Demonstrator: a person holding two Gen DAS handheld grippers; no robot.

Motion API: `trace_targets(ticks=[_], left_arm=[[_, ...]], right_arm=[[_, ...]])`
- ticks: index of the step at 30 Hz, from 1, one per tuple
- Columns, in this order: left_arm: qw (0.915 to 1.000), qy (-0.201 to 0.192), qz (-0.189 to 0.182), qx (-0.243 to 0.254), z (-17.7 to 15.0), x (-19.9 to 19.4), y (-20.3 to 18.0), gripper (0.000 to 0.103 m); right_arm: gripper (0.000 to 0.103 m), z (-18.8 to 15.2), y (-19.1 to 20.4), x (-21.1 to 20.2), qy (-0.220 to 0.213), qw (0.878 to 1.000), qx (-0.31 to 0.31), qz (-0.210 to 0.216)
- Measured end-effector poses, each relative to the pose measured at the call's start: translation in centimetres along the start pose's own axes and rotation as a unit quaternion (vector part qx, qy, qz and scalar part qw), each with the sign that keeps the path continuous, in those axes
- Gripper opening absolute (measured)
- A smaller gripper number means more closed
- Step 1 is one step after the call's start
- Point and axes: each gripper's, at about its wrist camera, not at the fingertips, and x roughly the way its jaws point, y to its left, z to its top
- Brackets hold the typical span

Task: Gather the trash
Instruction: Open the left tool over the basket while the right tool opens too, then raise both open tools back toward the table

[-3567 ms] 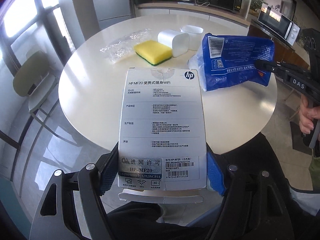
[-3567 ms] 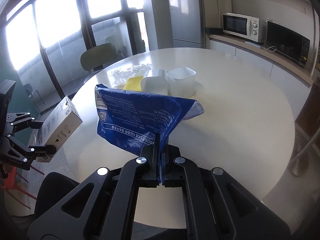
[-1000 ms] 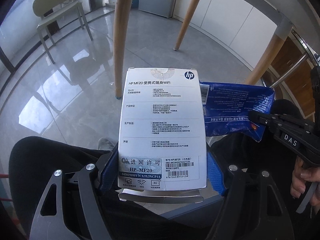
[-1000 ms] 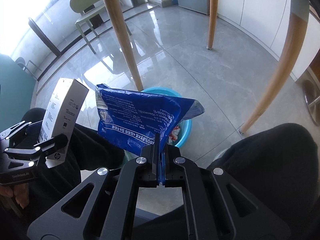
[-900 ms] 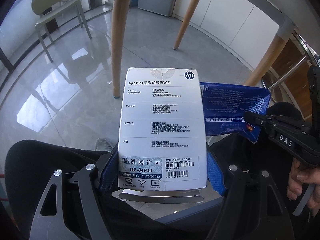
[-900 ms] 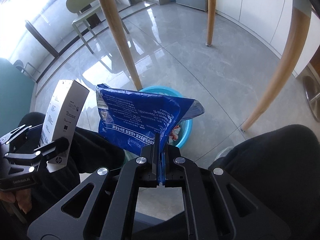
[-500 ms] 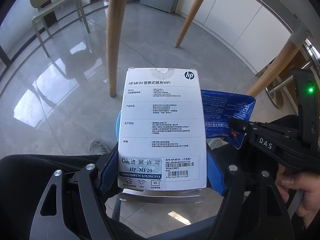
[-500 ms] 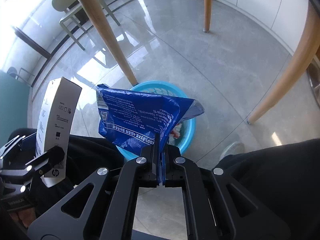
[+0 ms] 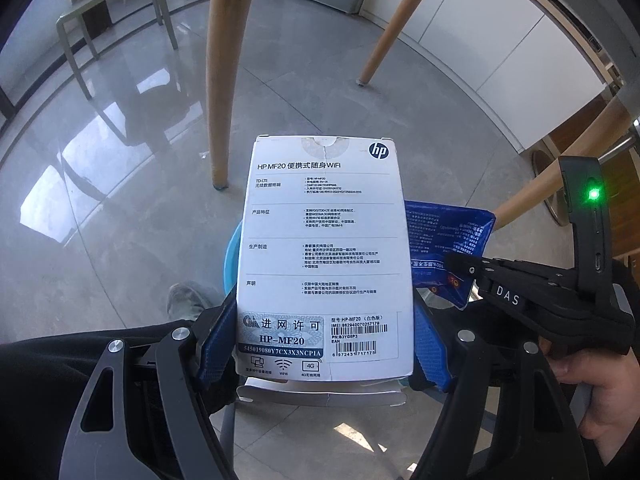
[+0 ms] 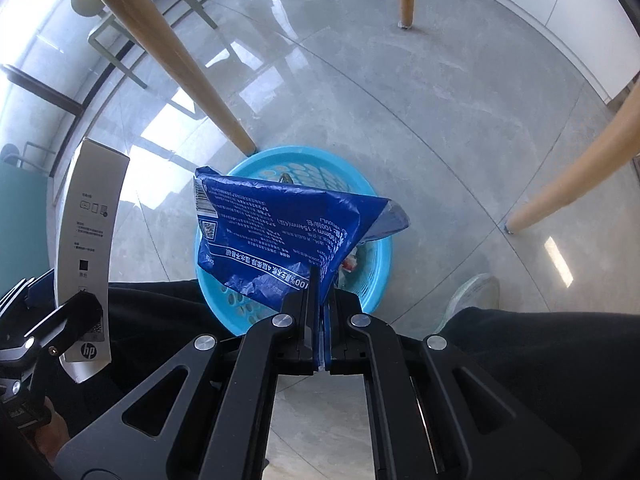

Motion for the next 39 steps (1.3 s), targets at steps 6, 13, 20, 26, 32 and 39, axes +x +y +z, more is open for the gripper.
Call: trace_targets(ticks=[6,13,20,26,32,39], left_arm=[[0.9996,0.028,-0.001,-0.005,0.7,1.3,0.4,0.075],[0.9997,0.01,-0.003,-0.023,1.1,1.3,0.4,0.086],[0.9994,0.016,0.006,-0.031,1.3,1.8,0.5,0.085],[0.9989,0.019,0.01,-0.042,1.0,1.6,1.1,0.084],[0.9987,0.018,0.014,-0.045,1.0,1.3,1.2,0.084],[0.9988,0.015,0.019,-0.042,0.7,0.4,1.1,0.084]], right_arm=[[0.001,1.0,-0.1,1.7,0.02,1.0,0.008,0.021],[0.033,1.8,-1.1,3.1,0.037,0.997,0.035,0.051],[0.036,1.8,-1.1,3.7,0.052,0.998,0.028,0.028],[0.036,1.3,-0.7,3.8,0.055,0.998,0.011,0.006],[0.039,0.8,-0.9,3.2,0.057,0.998,0.001,-0.006],[0.041,-0.2,-0.5,0.9,0.044,0.999,-0.013,-0.018]])
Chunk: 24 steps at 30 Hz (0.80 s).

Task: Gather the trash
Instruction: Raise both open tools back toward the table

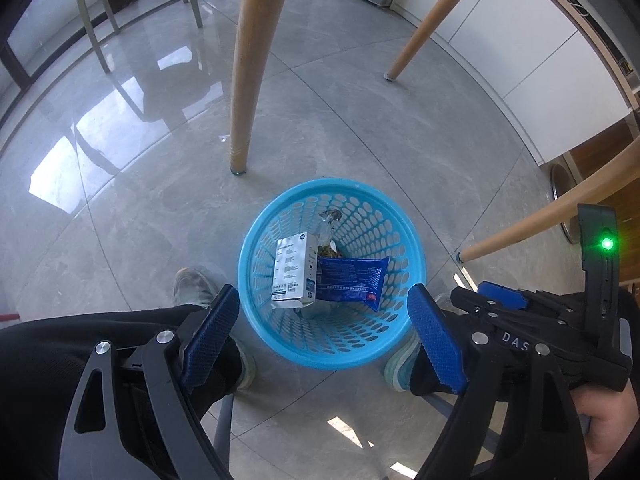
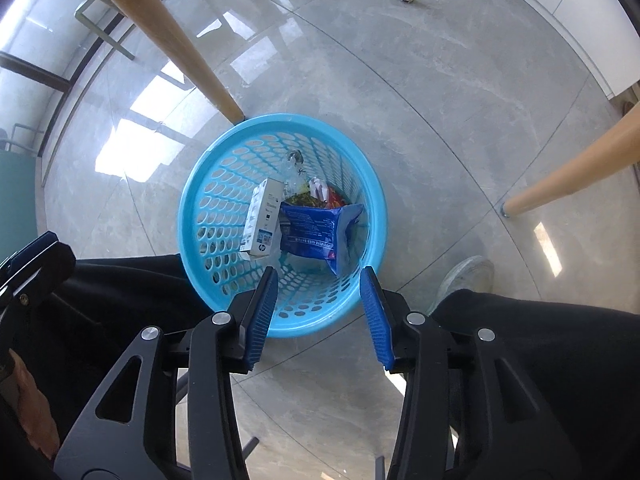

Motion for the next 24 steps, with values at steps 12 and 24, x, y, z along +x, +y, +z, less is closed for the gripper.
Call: trace_targets(ticks=[12,24], left_arm=[[0.9997,-0.024,0.008,0.001,-1.8,-2.8,0.1,0.084],[0.9977,-0.064,0.023,0.012,-4.8,-8.1,-0.5,0.086]], right_arm=[[0.054,-3.5,1.8,-6.0,-0.054,0.997,-0.053,-0.025],[0.068,-8.7,2.2,-13.5,-0.109,0.99,-0.086,-0.012]])
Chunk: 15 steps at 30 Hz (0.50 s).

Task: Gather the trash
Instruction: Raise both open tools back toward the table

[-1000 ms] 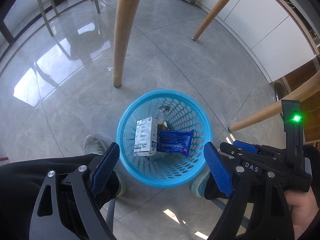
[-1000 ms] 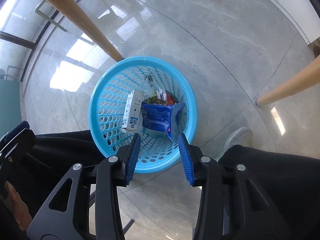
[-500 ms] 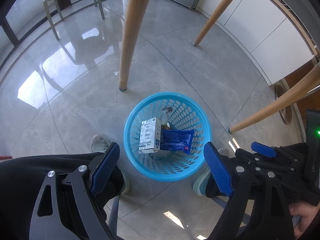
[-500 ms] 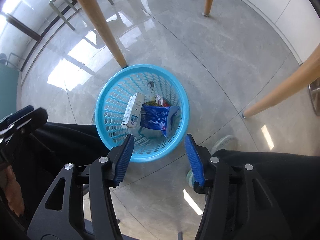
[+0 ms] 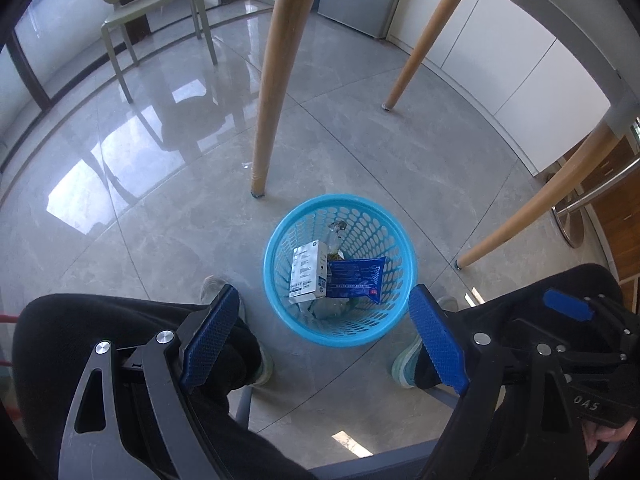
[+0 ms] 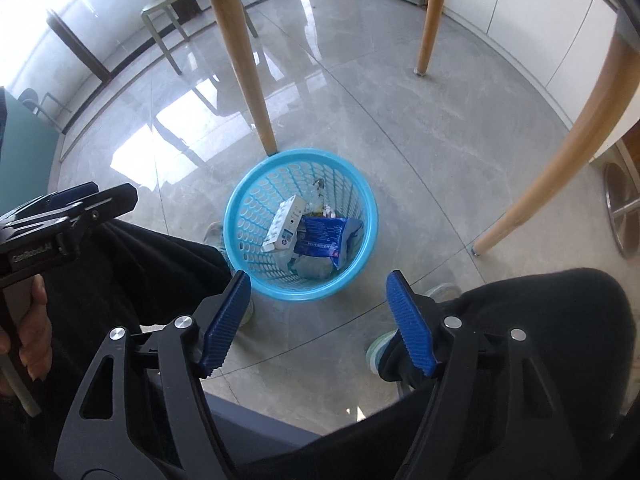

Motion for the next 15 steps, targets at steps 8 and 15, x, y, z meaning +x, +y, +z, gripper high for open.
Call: trace_targets(ticks=[8,15], left_arm=[[0.9994,-0.028,-0.018,0.003,-0.8,-3.9,0.0,0.086],[0.9956,-0.089,-0.02,0.023,-0.6,-8.9,-0.7,0.086]], right_arm=[[0.074,-2.4,-0.2,-4.6,-0.034,0.999,-0.009,0.022],[0.08,-3.8,0.7,-9.3,-0.074,0.996,-0.028,0.029]])
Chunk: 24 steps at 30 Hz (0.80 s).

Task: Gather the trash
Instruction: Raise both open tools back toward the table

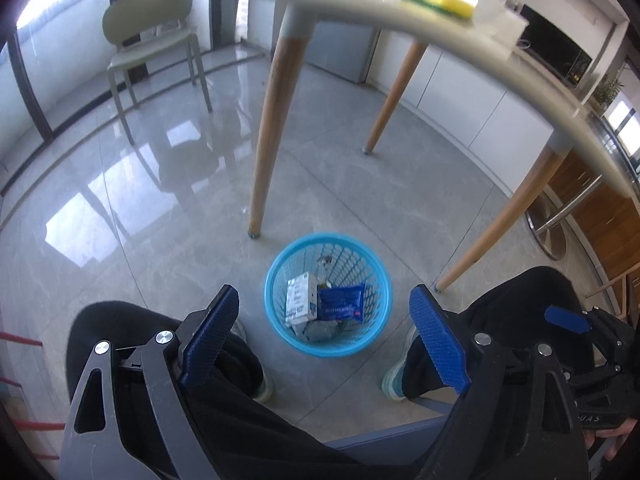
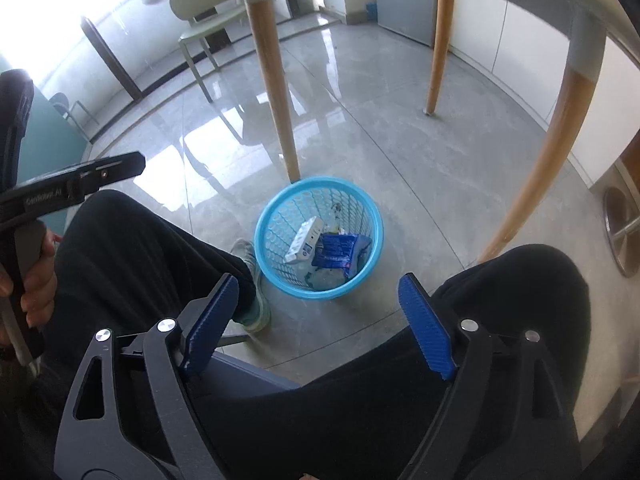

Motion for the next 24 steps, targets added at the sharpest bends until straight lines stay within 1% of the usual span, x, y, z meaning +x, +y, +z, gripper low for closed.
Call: trace_targets(ticks=[2,4,8,11,13,20,24], left_arm=[[0.9998,-0.016,-0.007,-0.001,0.5,-1.3,-0.2,0.086],[0.9993,-0.028,-0.023,-0.006,1.2,-2.6,-0.3,0.086],[0.9975,-0.066,-0.026,0.002,2.4,-4.8,-0.8,0.088],[0.9961,-0.074,-0.049,-0.008,3.5,-5.7,-0.9,0.088],[0.9954,-0.077,-0.056,-0.012,4.1,-5.9,-0.9,0.088],[0.9918,-0.117,-0.05,0.006,7.6,-6.9,-2.5,0.088],[0.9892,-0.137,-0.046,0.021,9.7,-7.3,-3.4,0.088]], right_arm=[[0.08,0.1,0.5,-1.4,-0.015,1.0,-0.005,-0.002],[0.081,0.4,0.6,-3.0,-0.034,0.999,-0.004,0.001],[0.083,1.4,0.7,-6.0,-0.075,0.997,0.0,0.011],[0.083,2.6,0.8,-8.0,-0.102,0.995,-0.005,0.012],[0.085,3.7,0.7,-9.3,-0.122,0.993,-0.008,0.007],[0.085,8.6,-1.3,-11.8,-0.179,0.984,0.006,-0.017],[0.085,11.3,-2.3,-12.3,-0.199,0.98,0.011,-0.024]])
